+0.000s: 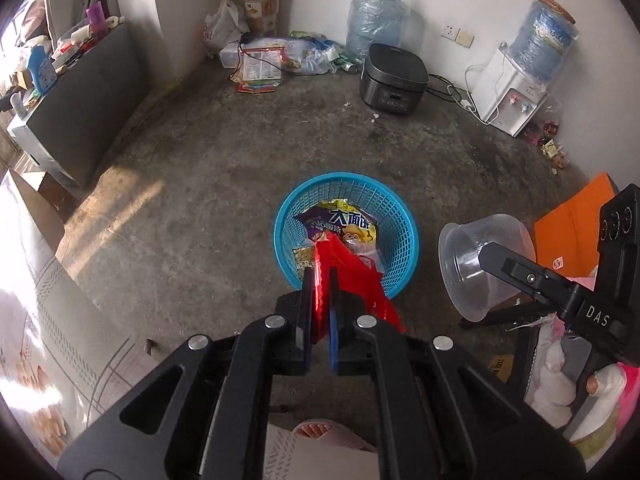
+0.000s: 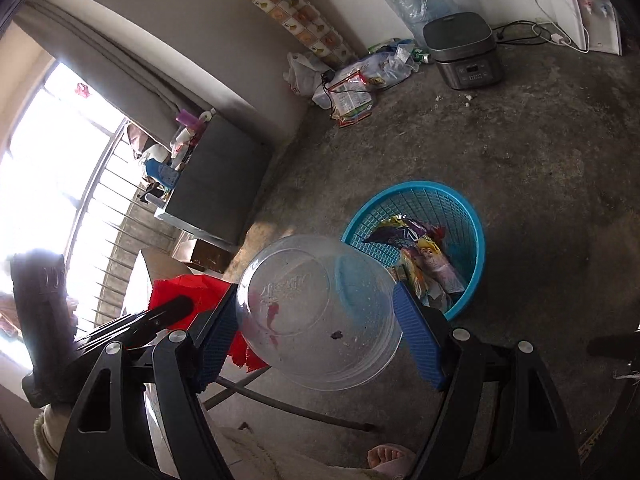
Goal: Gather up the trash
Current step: 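Open both tools to drop the red bag and cup into the basket, then move both tools back to the table toward the Pepsi bottle and cloth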
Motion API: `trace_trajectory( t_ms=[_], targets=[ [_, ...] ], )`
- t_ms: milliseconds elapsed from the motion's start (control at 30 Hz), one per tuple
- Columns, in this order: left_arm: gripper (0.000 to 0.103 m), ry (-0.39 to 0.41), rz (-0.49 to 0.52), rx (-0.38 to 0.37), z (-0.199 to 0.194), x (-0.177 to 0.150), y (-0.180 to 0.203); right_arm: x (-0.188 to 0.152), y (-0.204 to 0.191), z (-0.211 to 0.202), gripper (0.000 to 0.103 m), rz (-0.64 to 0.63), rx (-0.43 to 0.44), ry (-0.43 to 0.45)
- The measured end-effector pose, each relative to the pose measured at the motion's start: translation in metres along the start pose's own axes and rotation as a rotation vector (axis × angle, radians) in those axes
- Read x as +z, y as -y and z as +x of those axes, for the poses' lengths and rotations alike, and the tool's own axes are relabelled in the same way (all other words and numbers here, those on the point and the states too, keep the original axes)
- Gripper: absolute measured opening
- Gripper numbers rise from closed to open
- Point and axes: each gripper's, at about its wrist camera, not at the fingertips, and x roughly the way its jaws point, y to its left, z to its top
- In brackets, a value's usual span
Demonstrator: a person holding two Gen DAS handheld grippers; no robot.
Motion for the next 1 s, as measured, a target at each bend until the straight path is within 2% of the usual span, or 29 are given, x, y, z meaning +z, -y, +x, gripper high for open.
trace_trajectory(
  t_ms=[67,133,167,233,300,433,600,733,900,1000],
  targets=[
    [0.008,-0.018,0.015,0.026,0.031,0.017,0.002,0.010,0.013,0.025,0.074,0.039,-0.007,-0.027],
    [0.031,-0.069,-0.009,0.020,0.063,0.031,-0.003,0.021,0.031,0.059,0.075,0.085,-0.014,-0.065],
    [0.044,-0.092,-0.041,0.014,0.077,0.037,-0.008,0.024,0.041,0.077,0.080,0.105,-0.036,-0.088],
    [0.045,-0.076,-0.094,0.029,0.090,0.043,-0.016,0.024,0.062,0.112,0.081,0.144,-0.075,-0.148],
    [0.047,-0.074,-0.096,0.048,0.094,0.047,-0.018,0.019,0.082,0.132,0.081,0.201,-0.107,-0.185],
    [0.055,-0.035,-0.122,0.005,0.077,0.048,-0.018,0.011,0.102,0.131,0.081,0.272,-0.103,-0.162],
    [0.065,0.078,-0.107,-0.018,0.026,0.052,-0.010,0.007,0.095,0.096,0.081,0.259,-0.097,-0.086],
    [0.072,0.203,-0.109,-0.055,-0.041,0.046,-0.009,0.004,0.065,0.054,0.081,0.200,-0.080,0.009],
    [0.083,0.321,-0.095,-0.044,-0.131,0.016,-0.016,-0.005,0.005,0.000,0.082,0.037,-0.085,0.108],
    [0.083,0.375,-0.110,-0.011,-0.184,-0.014,-0.030,-0.015,-0.034,-0.026,0.086,-0.072,-0.105,0.154]
  ],
)
